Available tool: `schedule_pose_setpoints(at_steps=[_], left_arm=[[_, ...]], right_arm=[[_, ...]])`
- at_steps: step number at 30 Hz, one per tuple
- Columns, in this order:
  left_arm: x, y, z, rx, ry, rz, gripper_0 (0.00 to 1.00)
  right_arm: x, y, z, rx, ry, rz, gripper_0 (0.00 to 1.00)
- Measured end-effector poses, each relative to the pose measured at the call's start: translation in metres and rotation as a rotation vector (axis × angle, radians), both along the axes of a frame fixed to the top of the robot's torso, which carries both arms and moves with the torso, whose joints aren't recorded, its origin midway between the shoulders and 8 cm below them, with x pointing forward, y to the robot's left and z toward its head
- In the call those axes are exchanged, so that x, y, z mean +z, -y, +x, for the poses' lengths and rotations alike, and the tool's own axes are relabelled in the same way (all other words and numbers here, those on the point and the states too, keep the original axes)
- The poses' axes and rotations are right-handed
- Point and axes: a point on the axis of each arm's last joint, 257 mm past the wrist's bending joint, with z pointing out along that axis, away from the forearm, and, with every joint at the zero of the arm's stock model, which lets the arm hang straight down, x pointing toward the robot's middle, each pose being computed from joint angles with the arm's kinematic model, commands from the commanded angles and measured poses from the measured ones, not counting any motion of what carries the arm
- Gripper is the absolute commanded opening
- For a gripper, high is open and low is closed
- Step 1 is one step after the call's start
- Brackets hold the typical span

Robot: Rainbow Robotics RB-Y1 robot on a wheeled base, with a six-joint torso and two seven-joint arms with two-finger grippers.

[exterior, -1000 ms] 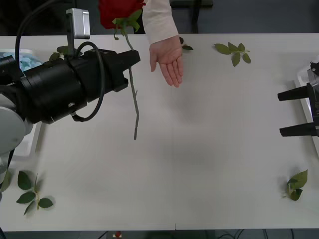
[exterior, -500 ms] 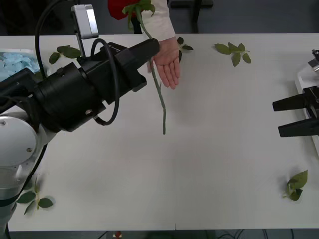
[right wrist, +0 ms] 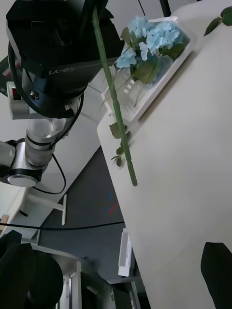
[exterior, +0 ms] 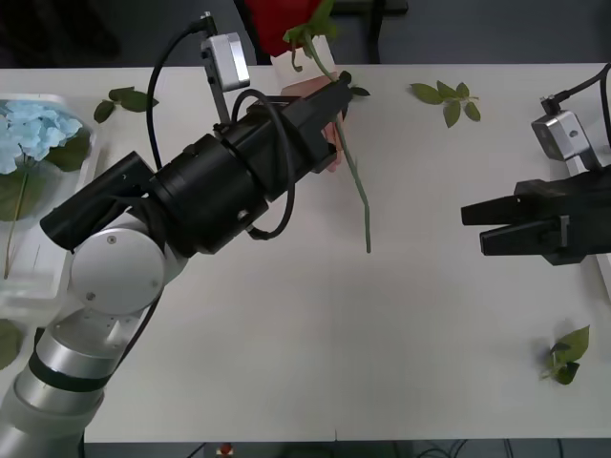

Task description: Place the red flowers into the right box and the blue flowers into the left box. If a person shows an open palm, hand one flower to the person first, then continue sorting.

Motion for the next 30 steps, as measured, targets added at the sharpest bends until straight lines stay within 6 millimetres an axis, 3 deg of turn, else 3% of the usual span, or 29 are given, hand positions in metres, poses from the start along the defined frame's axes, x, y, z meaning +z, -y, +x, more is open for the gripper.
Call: schedule_pose_setpoints(at_steps=[12, 18, 30], left_arm=[[0.005, 0.009, 0.003, -0.031, -0.038, -0.062, 0.00], [0.005, 0.009, 0.003, -0.032, -0.042, -0.064, 0.00], [0.004, 0.009, 0.003, -0.032, -0.043, -0.064, 0.00]], right_arm=[[0.005, -0.048, 0.022, -0.029, 0.035, 0.072, 1.00], [-0.004, -0.071, 0.020, -0.003, 0.013, 0.071, 1.00], [0.001, -0.103, 0.024, 0.024, 0.028, 0.080, 1.00]])
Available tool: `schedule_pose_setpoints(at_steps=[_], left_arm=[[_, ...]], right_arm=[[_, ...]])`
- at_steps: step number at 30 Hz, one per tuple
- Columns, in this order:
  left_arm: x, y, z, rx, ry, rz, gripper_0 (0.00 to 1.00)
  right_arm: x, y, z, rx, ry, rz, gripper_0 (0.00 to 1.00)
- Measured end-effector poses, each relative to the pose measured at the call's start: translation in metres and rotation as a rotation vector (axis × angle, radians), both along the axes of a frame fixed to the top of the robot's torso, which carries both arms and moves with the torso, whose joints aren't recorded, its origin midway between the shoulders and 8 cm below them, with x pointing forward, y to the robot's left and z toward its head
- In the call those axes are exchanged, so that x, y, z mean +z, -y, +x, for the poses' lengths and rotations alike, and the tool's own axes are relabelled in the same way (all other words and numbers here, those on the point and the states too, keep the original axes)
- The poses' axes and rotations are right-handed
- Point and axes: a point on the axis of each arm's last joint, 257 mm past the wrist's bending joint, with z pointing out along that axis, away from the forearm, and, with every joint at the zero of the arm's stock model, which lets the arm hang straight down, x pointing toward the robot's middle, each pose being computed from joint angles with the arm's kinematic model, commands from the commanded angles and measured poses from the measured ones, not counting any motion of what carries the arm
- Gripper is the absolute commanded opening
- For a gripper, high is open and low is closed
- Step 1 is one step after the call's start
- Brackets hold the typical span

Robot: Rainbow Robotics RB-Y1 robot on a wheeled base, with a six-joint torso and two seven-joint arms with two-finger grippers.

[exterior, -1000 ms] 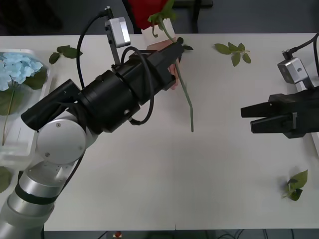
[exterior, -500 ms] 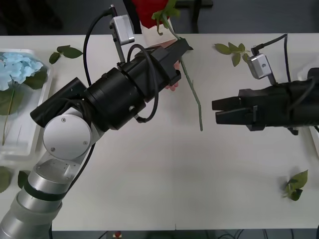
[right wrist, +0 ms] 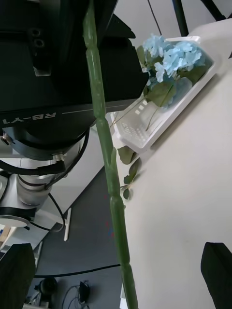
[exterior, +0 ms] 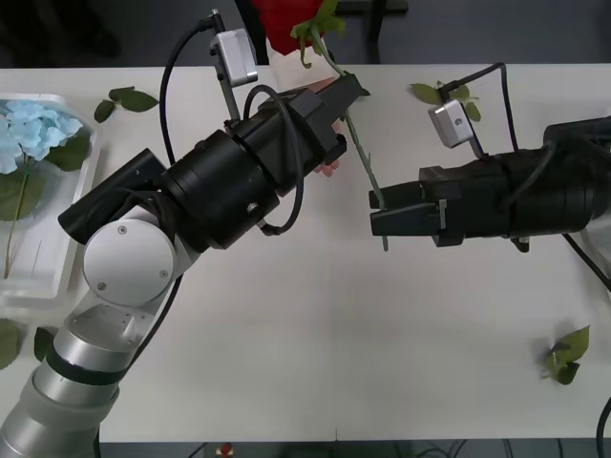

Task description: Place the red flowers into the right box and the blue flowers into the left box. If a person shows an open palm, hand one flower to the person first, then continue sorting.

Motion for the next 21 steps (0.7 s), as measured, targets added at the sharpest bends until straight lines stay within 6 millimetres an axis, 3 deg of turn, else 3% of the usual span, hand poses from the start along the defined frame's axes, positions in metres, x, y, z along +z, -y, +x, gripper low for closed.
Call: schedule_pose_setpoints(at_steps=[10, 11, 13, 14, 15, 16, 21], left_arm=[[0.000, 0.000, 0.000, 0.000, 0.000, 0.000, 0.00], [0.000, 0.000, 0.000, 0.000, 0.000, 0.000, 0.00], [0.000, 0.000, 0.000, 0.000, 0.000, 0.000, 0.00], [0.000, 0.000, 0.000, -0.001, -0.001, -0.001, 0.00], [0.000, 0.000, 0.000, -0.001, -0.001, -0.001, 0.00], [0.000, 0.000, 0.000, -0.001, -0.001, -0.001, 0.00], [0.000, 0.000, 0.000, -0.001, -0.001, -0.002, 0.00]], right_arm=[[-0.004, -0.006, -0.004, 0.017, -0.007, -0.006, 1.00], [-0.003, -0.006, -0.003, 0.013, -0.006, -0.004, 0.94], [-0.002, -0.007, -0.001, 0.005, -0.005, 0.001, 0.71], [-0.003, -0.008, -0.001, 0.005, -0.005, 0.001, 0.31], [-0.003, -0.008, -0.002, 0.009, -0.007, 0.000, 0.12], [-0.004, -0.009, -0.002, 0.012, -0.008, -0.002, 0.00], [-0.005, -0.012, -0.004, 0.020, -0.010, -0.005, 0.00]])
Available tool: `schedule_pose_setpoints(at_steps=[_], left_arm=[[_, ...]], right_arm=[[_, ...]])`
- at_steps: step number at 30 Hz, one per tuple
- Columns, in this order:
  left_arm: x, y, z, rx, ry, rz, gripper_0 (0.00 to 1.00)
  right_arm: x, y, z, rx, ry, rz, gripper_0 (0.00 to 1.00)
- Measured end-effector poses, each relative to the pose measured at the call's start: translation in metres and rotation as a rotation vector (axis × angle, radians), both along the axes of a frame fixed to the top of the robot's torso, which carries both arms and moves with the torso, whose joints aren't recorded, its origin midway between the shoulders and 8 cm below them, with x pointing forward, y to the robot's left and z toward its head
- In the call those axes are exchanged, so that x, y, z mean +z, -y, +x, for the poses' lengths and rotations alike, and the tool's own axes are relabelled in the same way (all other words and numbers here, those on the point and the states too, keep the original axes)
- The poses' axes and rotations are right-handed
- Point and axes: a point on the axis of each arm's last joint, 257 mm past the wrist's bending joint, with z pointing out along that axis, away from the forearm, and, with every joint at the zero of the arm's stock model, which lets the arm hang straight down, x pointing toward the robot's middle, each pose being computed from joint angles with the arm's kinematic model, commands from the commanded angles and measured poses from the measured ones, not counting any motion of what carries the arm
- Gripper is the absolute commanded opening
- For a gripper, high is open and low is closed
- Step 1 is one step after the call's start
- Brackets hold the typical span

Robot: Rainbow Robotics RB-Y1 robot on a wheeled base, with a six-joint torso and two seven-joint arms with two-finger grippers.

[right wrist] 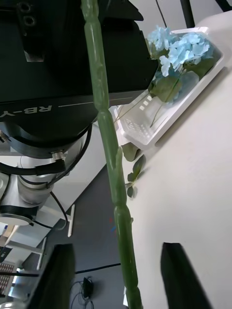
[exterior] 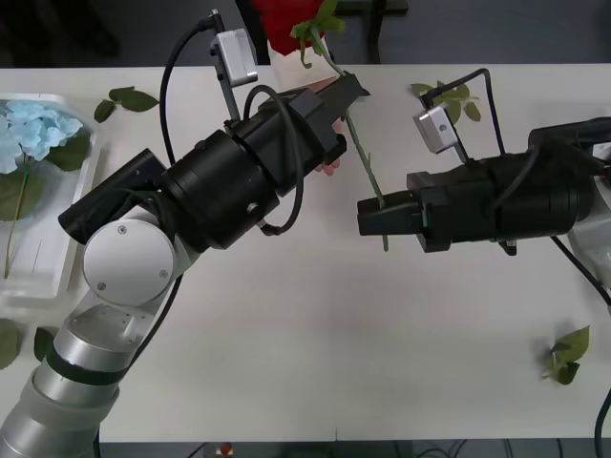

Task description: Place the red flowers into the right box and the blue flowers into the left box. If a person shows an open palm, hand one flower to the person first, then continue sorting.

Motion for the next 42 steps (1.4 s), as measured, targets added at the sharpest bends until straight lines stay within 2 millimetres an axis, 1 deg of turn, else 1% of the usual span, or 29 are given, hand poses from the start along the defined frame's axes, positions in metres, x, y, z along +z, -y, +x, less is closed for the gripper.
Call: schedule_pose_setpoints(at_steps=[10, 11, 12, 13, 14, 16, 17, 23, 25, 27, 29, 31, 34, 36, 38, 42], left_arm=[[0.000, 0.000, 0.000, -0.003, -0.002, -0.003, 0.00], [0.000, 0.000, 0.000, -0.003, -0.002, -0.004, 0.01], [0.000, 0.000, 0.000, -0.003, -0.003, -0.004, 0.16], [0.000, 0.000, 0.000, -0.004, -0.004, -0.006, 0.44], [0.001, 0.000, -0.001, -0.008, -0.007, -0.010, 0.68], [0.001, 0.000, -0.001, -0.012, -0.011, -0.016, 0.80], [0.001, 0.000, -0.001, -0.013, -0.012, -0.016, 0.82], [-0.005, -0.006, -0.002, -0.026, -0.028, -0.005, 0.92], [-0.013, -0.010, -0.001, -0.030, -0.031, 0.033, 0.93], [-0.024, -0.019, 0.001, -0.039, -0.034, 0.100, 0.93], [-0.031, -0.035, 0.003, -0.048, -0.045, 0.148, 0.93], [-0.037, -0.055, 0.005, -0.052, -0.062, 0.191, 0.93], [-0.052, -0.085, 0.002, -0.071, -0.091, 0.289, 0.94], [-0.060, -0.104, -0.003, -0.096, -0.115, 0.349, 0.93], [-0.062, -0.123, -0.009, -0.118, -0.131, 0.400, 0.93], [-0.054, -0.156, -0.017, -0.130, -0.137, 0.463, 0.93]], right_arm=[[0.000, 0.000, 0.000, 0.000, 0.000, 0.000, 0.00], [0.000, 0.000, 0.000, 0.000, 0.001, 0.000, 0.00], [0.000, 0.000, 0.000, 0.000, 0.001, 0.000, 0.00], [0.000, 0.000, 0.000, 0.000, 0.001, 0.000, 0.00], [0.000, 0.000, 0.000, 0.000, 0.001, 0.000, 0.00], [0.000, 0.000, 0.000, 0.000, 0.001, 0.000, 0.00], [0.000, 0.000, 0.000, 0.000, 0.001, 0.000, 0.00], [0.000, 0.000, 0.000, 0.000, 0.001, 0.000, 0.00], [0.000, 0.000, 0.000, 0.000, 0.001, 0.000, 0.00], [0.000, 0.002, -0.001, 0.005, 0.001, -0.004, 0.00], [0.002, 0.005, -0.001, 0.003, 0.005, -0.004, 0.00], [0.006, 0.011, 0.004, -0.014, 0.015, 0.003, 0.00], [0.015, 0.021, 0.012, -0.048, 0.043, 0.012, 0.00], [0.015, 0.031, 0.023, -0.089, 0.107, -0.021, 0.00], [0.019, 0.042, 0.039, -0.142, 0.217, -0.054, 0.00], [0.039, 0.054, 0.072, -0.236, 0.472, -0.059, 0.00]])
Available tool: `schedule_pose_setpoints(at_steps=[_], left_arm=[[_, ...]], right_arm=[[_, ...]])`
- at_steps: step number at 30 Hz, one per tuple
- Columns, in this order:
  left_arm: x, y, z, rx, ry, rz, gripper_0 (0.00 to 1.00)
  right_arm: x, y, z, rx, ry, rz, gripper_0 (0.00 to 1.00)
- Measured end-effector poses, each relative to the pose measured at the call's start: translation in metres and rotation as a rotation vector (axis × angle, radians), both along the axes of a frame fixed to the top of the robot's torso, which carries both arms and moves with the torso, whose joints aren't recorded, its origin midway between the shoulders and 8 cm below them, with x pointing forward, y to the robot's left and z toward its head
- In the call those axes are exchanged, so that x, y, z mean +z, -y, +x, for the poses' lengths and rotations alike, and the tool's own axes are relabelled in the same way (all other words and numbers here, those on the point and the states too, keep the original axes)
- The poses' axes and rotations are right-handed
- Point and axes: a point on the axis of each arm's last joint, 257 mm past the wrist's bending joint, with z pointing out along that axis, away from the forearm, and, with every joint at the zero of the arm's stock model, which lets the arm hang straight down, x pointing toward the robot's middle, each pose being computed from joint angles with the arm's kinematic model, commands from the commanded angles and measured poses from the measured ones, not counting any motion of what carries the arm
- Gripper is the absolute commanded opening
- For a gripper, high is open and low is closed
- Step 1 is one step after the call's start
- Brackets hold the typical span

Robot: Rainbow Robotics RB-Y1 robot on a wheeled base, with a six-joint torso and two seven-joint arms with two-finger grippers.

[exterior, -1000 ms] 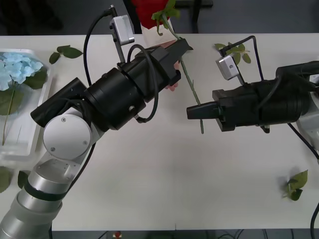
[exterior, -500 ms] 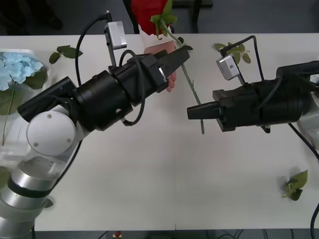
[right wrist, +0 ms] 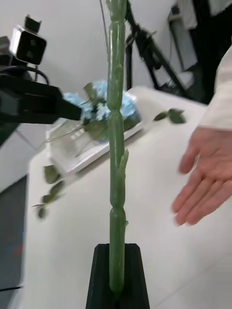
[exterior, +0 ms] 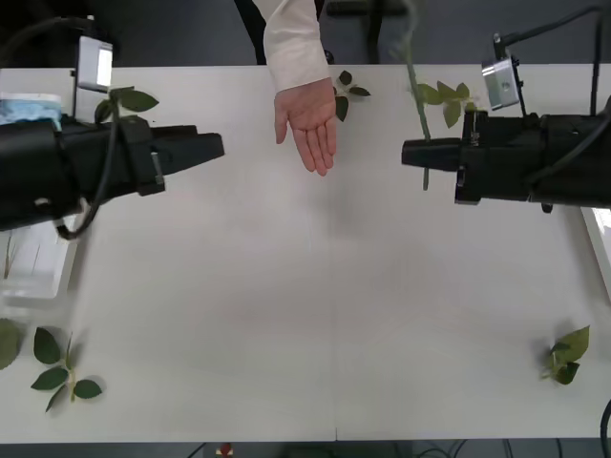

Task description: Place the red flowers into the right box and the blue flowers into the left box. If a person shows an open palm, hand one flower to the person first, then continue sorting.

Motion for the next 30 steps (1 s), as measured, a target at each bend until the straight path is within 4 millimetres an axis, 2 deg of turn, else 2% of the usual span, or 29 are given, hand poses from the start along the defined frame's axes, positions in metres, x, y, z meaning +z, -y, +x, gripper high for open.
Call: schedule_pose_setpoints(at_steps=[5, 9, 12, 15, 19, 24, 30], left_arm=[[0.002, -0.033, -0.006, 0.003, -0.001, 0.095, 0.93], [-0.016, -0.061, -0.009, 0.002, -0.051, 0.215, 0.93], [-0.028, -0.083, -0.009, 0.014, -0.091, 0.294, 0.94], [-0.032, -0.103, -0.004, 0.039, -0.109, 0.343, 0.93], [-0.030, -0.106, 0.000, 0.003, -0.076, 0.323, 0.93], [-0.046, -0.109, 0.006, -0.037, -0.040, 0.397, 0.93], [-0.036, -0.119, 0.022, -0.023, 0.003, 0.491, 0.91]], right_arm=[[0.015, 0.009, 0.036, -0.116, 0.210, -0.024, 0.00], [0.030, 0.009, 0.056, -0.184, 0.376, -0.032, 0.00], [0.036, 0.003, 0.065, -0.224, 0.406, -0.005, 0.00], [0.041, -0.006, 0.072, -0.261, 0.414, 0.033, 0.00], [0.041, -0.015, 0.074, -0.272, 0.414, 0.050, 0.00], [0.041, -0.016, 0.074, -0.271, 0.413, 0.053, 0.00], [0.044, -0.017, 0.072, -0.265, 0.407, 0.070, 0.00]])
